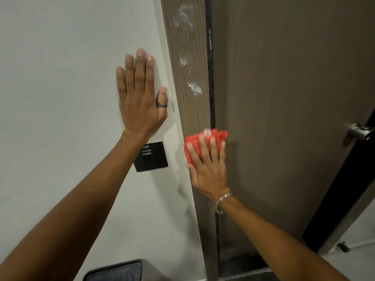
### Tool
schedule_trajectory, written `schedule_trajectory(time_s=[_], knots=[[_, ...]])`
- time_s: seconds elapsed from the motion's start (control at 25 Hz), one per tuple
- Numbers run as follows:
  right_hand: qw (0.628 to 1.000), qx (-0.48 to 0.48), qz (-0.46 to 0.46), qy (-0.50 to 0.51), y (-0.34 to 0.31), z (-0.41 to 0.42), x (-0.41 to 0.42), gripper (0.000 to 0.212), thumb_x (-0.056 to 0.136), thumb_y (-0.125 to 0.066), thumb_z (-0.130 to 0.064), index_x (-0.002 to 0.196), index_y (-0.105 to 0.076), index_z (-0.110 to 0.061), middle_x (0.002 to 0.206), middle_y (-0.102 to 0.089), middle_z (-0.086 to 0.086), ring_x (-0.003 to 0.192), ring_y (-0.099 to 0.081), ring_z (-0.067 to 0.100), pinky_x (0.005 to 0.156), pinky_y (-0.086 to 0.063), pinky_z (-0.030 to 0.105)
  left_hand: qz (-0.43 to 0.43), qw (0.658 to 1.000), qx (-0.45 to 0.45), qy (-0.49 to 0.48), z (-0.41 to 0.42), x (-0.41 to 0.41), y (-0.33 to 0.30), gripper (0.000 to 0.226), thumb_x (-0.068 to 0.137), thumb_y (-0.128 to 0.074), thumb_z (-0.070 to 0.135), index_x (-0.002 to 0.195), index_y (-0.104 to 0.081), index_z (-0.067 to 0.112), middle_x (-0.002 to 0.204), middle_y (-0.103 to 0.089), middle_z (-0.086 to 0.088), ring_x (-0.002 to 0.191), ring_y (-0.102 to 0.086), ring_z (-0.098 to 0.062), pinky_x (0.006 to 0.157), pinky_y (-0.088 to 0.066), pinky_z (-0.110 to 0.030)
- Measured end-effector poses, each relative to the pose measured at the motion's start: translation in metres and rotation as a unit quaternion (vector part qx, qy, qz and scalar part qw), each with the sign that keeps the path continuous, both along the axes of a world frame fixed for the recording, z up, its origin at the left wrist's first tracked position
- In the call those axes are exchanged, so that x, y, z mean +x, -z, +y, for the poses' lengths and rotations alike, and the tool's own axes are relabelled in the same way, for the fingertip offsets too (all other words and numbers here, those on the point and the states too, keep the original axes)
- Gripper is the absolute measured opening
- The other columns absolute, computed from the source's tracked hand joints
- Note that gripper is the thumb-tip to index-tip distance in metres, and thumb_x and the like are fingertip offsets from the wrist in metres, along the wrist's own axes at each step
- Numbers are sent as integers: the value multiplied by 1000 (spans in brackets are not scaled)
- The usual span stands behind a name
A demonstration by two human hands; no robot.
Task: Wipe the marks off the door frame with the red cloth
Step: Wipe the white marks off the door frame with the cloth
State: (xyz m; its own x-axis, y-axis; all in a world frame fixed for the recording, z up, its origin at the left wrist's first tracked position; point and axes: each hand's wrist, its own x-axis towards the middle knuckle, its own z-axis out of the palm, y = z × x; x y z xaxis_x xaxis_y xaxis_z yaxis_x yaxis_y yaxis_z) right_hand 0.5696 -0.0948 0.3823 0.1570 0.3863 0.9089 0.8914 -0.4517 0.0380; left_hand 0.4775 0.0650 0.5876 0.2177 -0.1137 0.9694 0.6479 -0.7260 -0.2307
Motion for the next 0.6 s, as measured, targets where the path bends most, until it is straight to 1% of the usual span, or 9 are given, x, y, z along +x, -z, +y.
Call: schedule_trajectory(time_s=[0.08,0.12,0.2,0.24,0.32,0.4,0.48,0.52,0.6], knots=[[998,-53,-5,12,27,-10,-3,97,98,-58,-52,167,7,-28,176,20,5,162,21,33,131,12,58,0,1000,-7,-4,-2,-1,0,65,107,-36,41,162,-23,8,167,-32,-18,154,-26,-39,130,8,-39],[998,-57,-8,7,25,-11,-2,94,97,-59,-52,167,1,-30,176,14,6,162,21,32,130,12,59,-4,1000,-10,-7,-4,-1,0,65,107,-35,42,162,-24,8,167,-32,-18,154,-27,-39,129,9,-39],[999,-41,0,-5,4,-6,0,81,97,-60,-50,164,-17,-29,174,-5,8,163,20,30,131,12,59,-2,1000,-13,-6,-4,-1,-2,65,107,-35,42,162,-23,9,167,-32,-18,155,-27,-39,129,9,-39],[1000,-29,0,-9,-13,-3,2,75,98,-59,-49,161,-23,-28,172,-12,9,163,20,29,131,11,60,-1,1000,-10,-5,-4,-1,-2,65,107,-36,41,162,-23,9,167,-32,-17,155,-27,-38,129,9,-39],[999,14,-13,-26,-58,5,7,67,102,-53,-48,160,-26,-27,169,-19,9,163,20,27,131,9,60,-1,1000,-7,-4,-3,0,-1,65,107,-37,41,162,-23,9,167,-31,-17,155,-25,-38,130,8,-40],[997,63,-23,-38,-107,15,15,63,105,-44,-49,161,-26,-27,170,-20,9,163,17,26,131,6,61,1,1000,-12,-3,-3,0,-1,66,107,-38,42,162,-22,9,167,-31,-17,155,-25,-37,130,7,-40],[994,97,-26,-32,-134,26,19,63,106,-41,-50,163,-24,-28,172,-17,9,163,12,27,131,3,62,3,1000,-20,-5,-2,2,-1,68,106,-40,44,162,-22,10,168,-30,-16,156,-24,-37,130,7,-40],[994,105,-21,-35,-133,28,17,63,106,-40,-51,163,-23,-28,172,-15,8,163,11,28,131,3,61,4,1000,-22,-5,-2,2,-2,68,106,-40,44,162,-22,10,168,-29,-16,156,-23,-37,130,7,-40],[995,93,-12,-38,-99,21,13,64,106,-42,-50,163,-22,-27,173,-10,7,164,11,29,131,4,59,10,1000,-19,-3,-2,1,-1,68,106,-38,42,162,-21,8,168,-29,-17,156,-22,-37,130,8,-40]])
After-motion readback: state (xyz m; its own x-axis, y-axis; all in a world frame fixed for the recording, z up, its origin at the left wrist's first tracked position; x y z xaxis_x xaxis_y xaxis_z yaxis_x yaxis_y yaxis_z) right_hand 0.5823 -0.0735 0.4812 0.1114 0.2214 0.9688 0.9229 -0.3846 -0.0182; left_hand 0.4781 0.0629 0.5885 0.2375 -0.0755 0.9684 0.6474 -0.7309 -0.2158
